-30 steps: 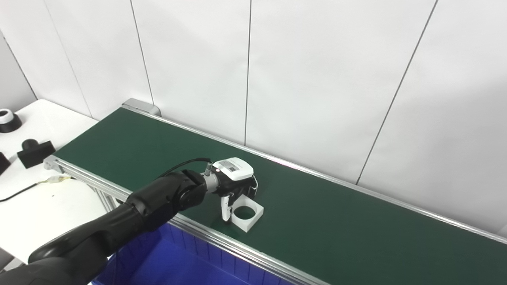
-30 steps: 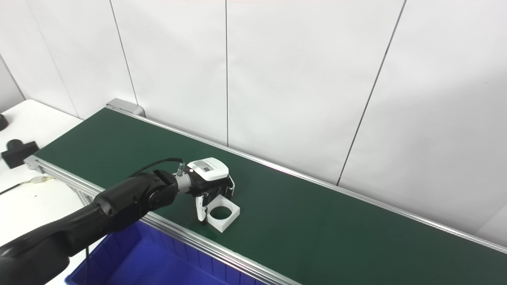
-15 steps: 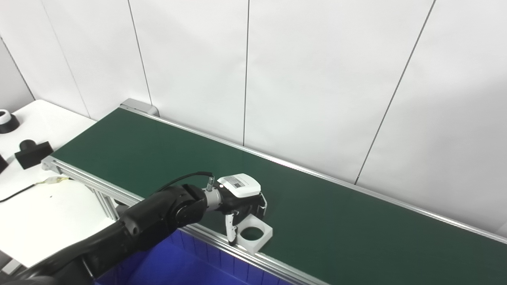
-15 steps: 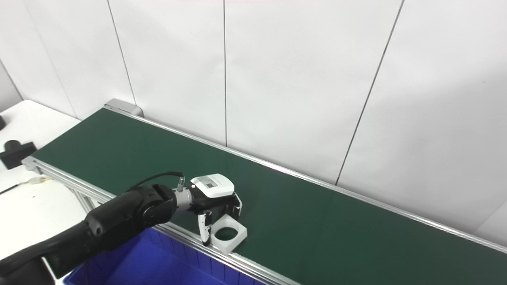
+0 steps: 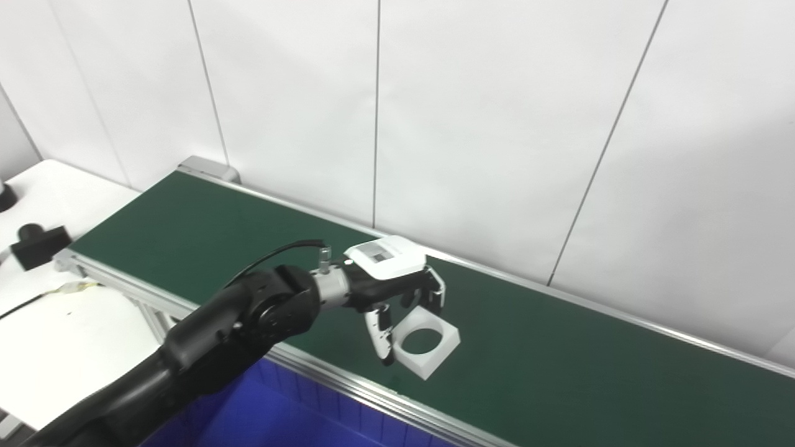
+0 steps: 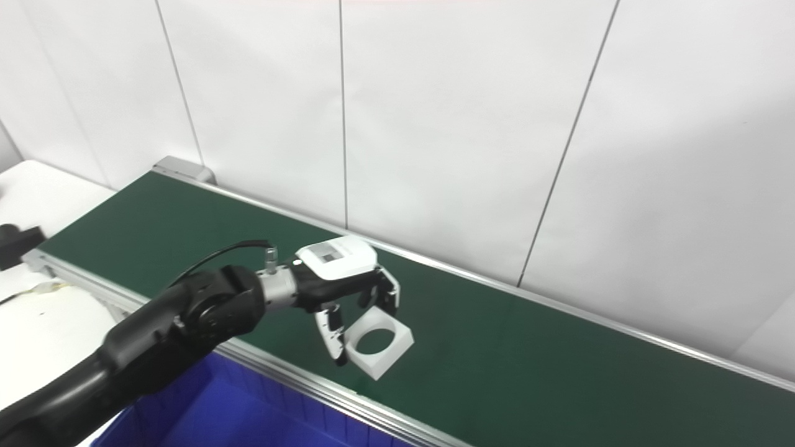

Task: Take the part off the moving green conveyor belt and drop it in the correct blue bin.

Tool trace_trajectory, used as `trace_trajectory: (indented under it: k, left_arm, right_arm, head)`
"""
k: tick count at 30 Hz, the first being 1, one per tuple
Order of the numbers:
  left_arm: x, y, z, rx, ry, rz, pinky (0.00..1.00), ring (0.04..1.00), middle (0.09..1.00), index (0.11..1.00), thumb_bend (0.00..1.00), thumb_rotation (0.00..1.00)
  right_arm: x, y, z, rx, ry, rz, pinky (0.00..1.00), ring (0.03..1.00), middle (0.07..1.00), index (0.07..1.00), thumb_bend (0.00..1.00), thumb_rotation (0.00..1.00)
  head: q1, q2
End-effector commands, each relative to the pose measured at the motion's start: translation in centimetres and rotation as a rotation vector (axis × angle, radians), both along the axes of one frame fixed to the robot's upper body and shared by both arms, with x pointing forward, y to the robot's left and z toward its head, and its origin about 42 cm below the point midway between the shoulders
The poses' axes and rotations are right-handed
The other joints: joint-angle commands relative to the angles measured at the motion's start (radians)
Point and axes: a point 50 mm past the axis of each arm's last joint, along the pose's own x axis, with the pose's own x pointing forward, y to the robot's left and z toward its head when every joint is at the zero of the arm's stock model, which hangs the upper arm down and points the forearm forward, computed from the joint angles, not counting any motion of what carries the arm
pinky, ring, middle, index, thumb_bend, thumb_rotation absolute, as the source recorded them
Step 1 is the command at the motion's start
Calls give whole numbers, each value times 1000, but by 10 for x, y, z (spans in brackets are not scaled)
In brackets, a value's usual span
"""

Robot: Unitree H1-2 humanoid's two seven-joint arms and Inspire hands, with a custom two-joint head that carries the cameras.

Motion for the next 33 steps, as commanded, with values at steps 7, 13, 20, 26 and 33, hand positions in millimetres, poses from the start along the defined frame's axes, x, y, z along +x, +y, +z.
trace_trajectory:
  k: [7, 13, 20, 26, 33]
  left_arm:
    - [-37, -6, 18, -32, -26, -15, 449, 436, 439, 513, 504, 0]
    - [-61, -9, 22, -74, 2, -24, 440, 431, 451, 514, 504, 0]
    - [-89, -7, 13, -179, 27, 7, 431, 444, 457, 500, 505, 0]
    - [-110, -2, 3, -248, 67, 49, 404, 423, 455, 512, 503, 0]
    - [-122, 3, -8, -281, 97, 100, 403, 416, 464, 514, 503, 0]
  right_arm:
    - [6, 4, 17, 33, -63, -1, 814, 878, 893, 958, 826, 539]
    - [9, 5, 29, 42, -68, 2, 823, 879, 894, 955, 834, 524]
    - [14, 3, 40, 48, -82, -7, 772, 844, 861, 920, 818, 550]
    - [19, 2, 47, 44, -87, -12, 749, 827, 845, 905, 818, 604]
    - [23, 0, 54, 39, -94, -10, 737, 820, 843, 905, 794, 644]
  head:
    - [-51, 89]
    - [-114, 214]
    - [-156, 282]
    - [-163, 345]
    - [-148, 369]
